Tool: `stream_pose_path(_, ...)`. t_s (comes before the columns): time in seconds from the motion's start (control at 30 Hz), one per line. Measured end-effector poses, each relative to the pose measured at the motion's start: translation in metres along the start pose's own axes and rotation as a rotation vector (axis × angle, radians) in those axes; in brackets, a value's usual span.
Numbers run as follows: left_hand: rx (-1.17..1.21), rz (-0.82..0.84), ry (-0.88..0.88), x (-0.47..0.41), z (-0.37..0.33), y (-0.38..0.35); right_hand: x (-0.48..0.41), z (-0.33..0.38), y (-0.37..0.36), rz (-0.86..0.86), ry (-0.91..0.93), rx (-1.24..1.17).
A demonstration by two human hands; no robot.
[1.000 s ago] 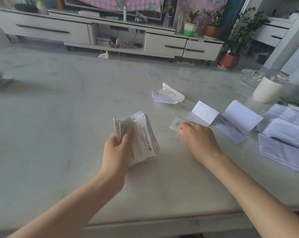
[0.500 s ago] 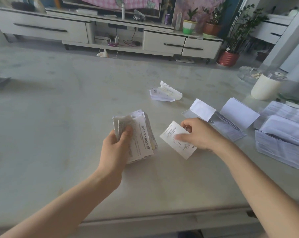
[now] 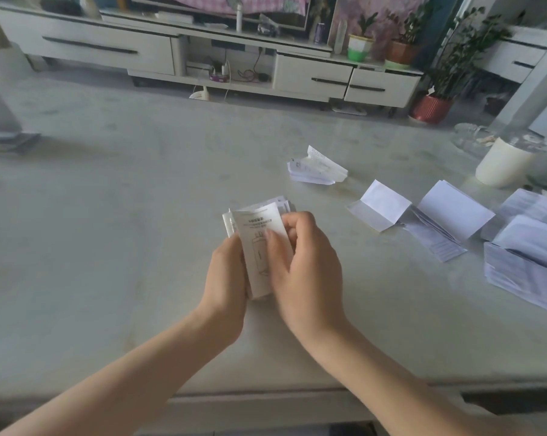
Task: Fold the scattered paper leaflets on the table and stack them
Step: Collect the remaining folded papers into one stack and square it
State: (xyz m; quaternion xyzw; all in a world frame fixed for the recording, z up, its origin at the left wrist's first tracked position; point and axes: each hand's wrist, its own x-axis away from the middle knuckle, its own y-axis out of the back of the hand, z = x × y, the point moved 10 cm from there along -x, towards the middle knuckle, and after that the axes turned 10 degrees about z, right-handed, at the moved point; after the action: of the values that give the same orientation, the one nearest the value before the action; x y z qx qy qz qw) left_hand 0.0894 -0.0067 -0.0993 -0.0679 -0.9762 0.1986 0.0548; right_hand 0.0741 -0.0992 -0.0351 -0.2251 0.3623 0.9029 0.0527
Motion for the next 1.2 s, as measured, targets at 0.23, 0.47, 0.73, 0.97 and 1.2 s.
stream_pose_path(0.23,-0.098,0.055,-0.098,-0.004,-0.008,-0.005,0.006,0.0,0.011,-0.178,0.05,0.149)
stream_pose_path(0.47,-0.328,0.045,-0.34,-0.003,-0.034,-0.004,-0.008,-0.033,-0.02,0.377,-0.222,-0.677)
stream_pose_path(0.73,-0.441,0.143,-0.323,-0.007,-0.021,-0.008,0.009,-0.032,-0.027,0.312,-0.058,-0.417)
stream_pose_path(0.97,-0.406,0.006,-0.27,-0.008,-0.014,0.009,-0.046,-0.092,0.057,0.152,-0.099,0.198)
stream_pose_path(1.2,-0.288,0.002,-0.213,-0.01,-0.011,0.009,-0.073,-0.173,0.078,0.367,-0.335,0.811)
